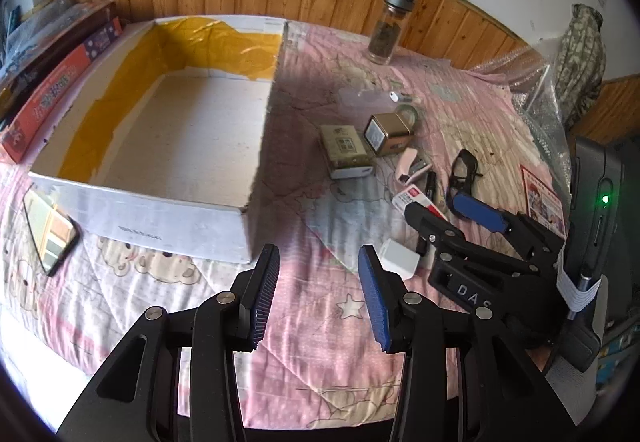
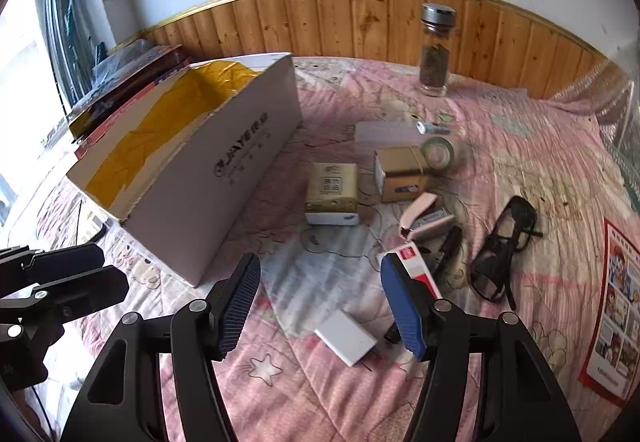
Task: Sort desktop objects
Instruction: 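Grasp the white charger with the left tool while the right tool grasps the black glasses, then lift and carry the charger and glasses with both tools over the yellow-lined box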
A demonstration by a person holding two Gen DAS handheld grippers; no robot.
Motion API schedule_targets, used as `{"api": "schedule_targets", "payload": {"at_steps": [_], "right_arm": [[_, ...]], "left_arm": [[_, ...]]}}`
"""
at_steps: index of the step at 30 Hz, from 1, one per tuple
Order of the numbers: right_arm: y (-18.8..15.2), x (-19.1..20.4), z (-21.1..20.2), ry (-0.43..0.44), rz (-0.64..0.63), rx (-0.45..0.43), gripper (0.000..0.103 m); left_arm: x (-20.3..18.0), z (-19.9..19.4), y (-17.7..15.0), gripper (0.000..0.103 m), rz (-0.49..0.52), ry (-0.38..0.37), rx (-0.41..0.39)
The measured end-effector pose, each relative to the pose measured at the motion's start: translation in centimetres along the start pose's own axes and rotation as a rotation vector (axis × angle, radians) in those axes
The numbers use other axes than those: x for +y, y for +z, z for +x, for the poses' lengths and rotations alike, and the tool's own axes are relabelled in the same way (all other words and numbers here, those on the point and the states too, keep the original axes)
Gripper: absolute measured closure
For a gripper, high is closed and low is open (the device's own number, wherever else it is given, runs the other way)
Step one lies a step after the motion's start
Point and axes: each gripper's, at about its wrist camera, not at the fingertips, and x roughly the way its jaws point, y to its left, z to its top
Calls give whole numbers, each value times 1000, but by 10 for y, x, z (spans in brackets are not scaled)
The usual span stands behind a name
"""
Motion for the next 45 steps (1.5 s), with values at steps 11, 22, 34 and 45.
{"api": "schedule_targets", "payload": {"at_steps": [11,22,34,45], "right_arm": [[-21,-123,16,-82,197,-13,39],[-15,-187,58,-73,329,49,31],[-9,-179,97,-159,146,37,32],[-9,-201,78,-137,210,-7,69]], "left_arm": [[-62,78,7,56,77,-46,160],[-79,131,-3,50,160,12,237],[-103,148,-19,45,284,31,232],[-89,136,-14,51,264,-41,197]]}}
